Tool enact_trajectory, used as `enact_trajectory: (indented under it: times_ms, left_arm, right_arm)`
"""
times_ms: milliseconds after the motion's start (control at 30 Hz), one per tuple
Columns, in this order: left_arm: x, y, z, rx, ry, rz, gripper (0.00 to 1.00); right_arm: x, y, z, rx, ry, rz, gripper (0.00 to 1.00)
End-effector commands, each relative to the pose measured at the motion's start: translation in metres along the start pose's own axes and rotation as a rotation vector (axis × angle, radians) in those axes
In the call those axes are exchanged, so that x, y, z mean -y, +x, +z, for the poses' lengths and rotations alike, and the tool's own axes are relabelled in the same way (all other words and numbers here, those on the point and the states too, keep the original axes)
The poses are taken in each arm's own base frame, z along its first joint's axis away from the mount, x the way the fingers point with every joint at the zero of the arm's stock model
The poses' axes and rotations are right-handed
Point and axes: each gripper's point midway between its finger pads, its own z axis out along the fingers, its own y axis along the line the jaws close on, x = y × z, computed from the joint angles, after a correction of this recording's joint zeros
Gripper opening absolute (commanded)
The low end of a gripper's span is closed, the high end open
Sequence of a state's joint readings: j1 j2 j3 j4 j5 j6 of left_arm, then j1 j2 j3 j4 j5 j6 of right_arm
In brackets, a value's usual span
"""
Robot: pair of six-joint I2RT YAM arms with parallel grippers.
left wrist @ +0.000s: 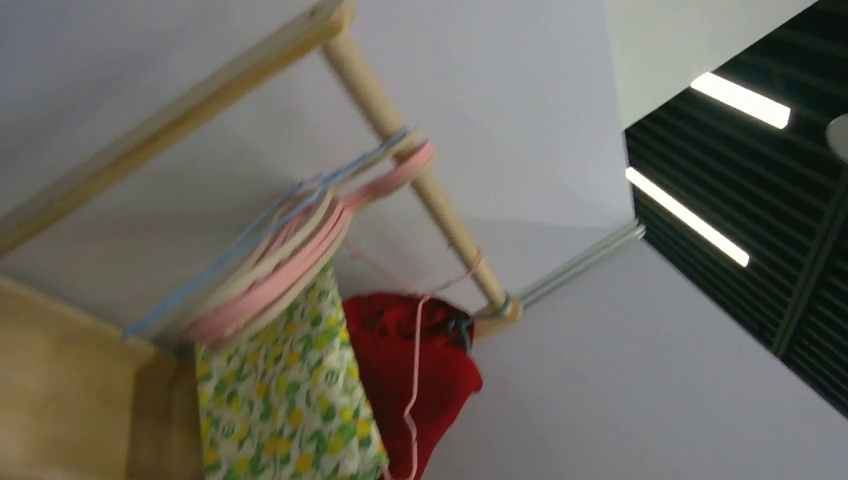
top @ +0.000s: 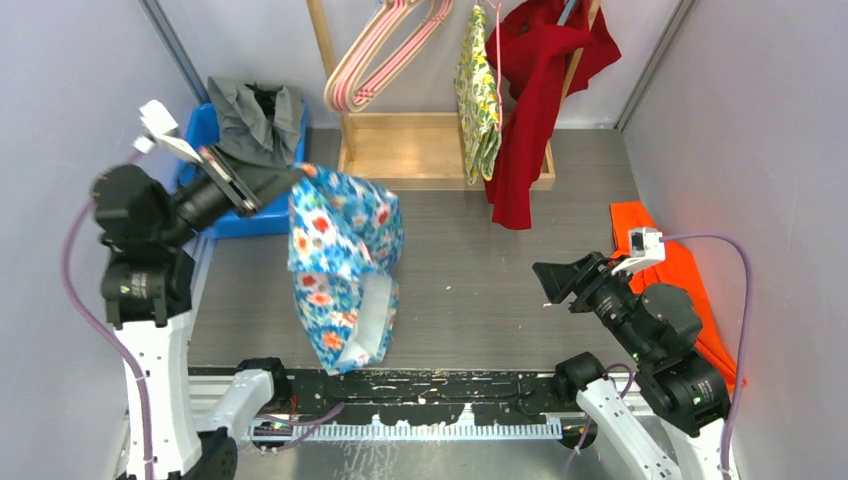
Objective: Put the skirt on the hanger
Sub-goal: Place the skirt at the center of the board.
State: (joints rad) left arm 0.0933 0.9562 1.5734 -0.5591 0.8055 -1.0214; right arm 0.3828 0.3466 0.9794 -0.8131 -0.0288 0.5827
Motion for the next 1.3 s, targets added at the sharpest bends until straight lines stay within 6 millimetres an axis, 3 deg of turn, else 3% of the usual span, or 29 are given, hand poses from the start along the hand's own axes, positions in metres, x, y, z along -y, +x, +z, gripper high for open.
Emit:
enact_trajectory:
  times_ms: [0,67,167,367,467,600,667,700,767,900,1033,1133,1267]
  left_arm:
    - [-0.048,0.055,0.013,-0.112,-0.023,-0.049,0.07]
    - [-0.069,0.089,0.022,-0.175,-0.060,-0.061,0.07]
    - [-0.084,0.139,0.041,-0.288,-0.095,-0.046,0.07]
    - [-0.055,0.240,0.090,-0.497,-0.064,0.085,0.07]
    - [-0.056,0.294,0.130,-0.584,-0.076,0.125,0.09]
    - [-0.047,0.346,0.172,-0.666,-0.021,0.134,0.13]
    - [-0.034,0.357,0.183,-0.706,0.022,0.131,0.18]
    - [-0.032,0.359,0.183,-0.713,0.028,0.135,0.22]
    - [-0.027,0.355,0.177,-0.709,0.034,0.151,0.44]
    - [-0.037,0.330,0.149,-0.682,-0.039,0.229,0.65]
    - [-0.077,0.297,0.115,-0.628,-0.198,0.298,0.84]
    - [-0.119,0.268,0.087,-0.585,-0.325,0.284,0.87]
    - [-0.183,0.244,0.057,-0.562,-0.491,0.226,0.92]
  right_arm:
    - [-0.002,0.011,0.008,-0.039,-0.021,0.028,0.63]
    - [-0.001,0.018,0.013,-0.062,-0.025,0.040,0.63]
    - [0.002,0.025,0.016,-0.082,-0.023,0.050,0.63]
    - [0.008,0.025,0.010,-0.080,0.011,0.042,0.63]
    - [0.012,0.022,0.005,-0.070,0.037,0.029,0.64]
    - [0.018,0.021,-0.001,-0.064,0.069,0.021,0.64]
    - [0.021,0.020,-0.003,-0.059,0.087,0.019,0.65]
    - [0.022,0.020,-0.004,-0.060,0.095,0.017,0.66]
    - [0.023,0.020,-0.005,-0.066,0.098,0.014,0.66]
    - [0.024,0.025,0.003,-0.096,0.107,0.014,0.67]
    - [0.024,0.033,0.017,-0.128,0.098,0.025,0.67]
    - [0.023,0.042,0.027,-0.164,0.080,0.037,0.67]
    - [0.021,0.048,0.033,-0.181,0.063,0.049,0.67]
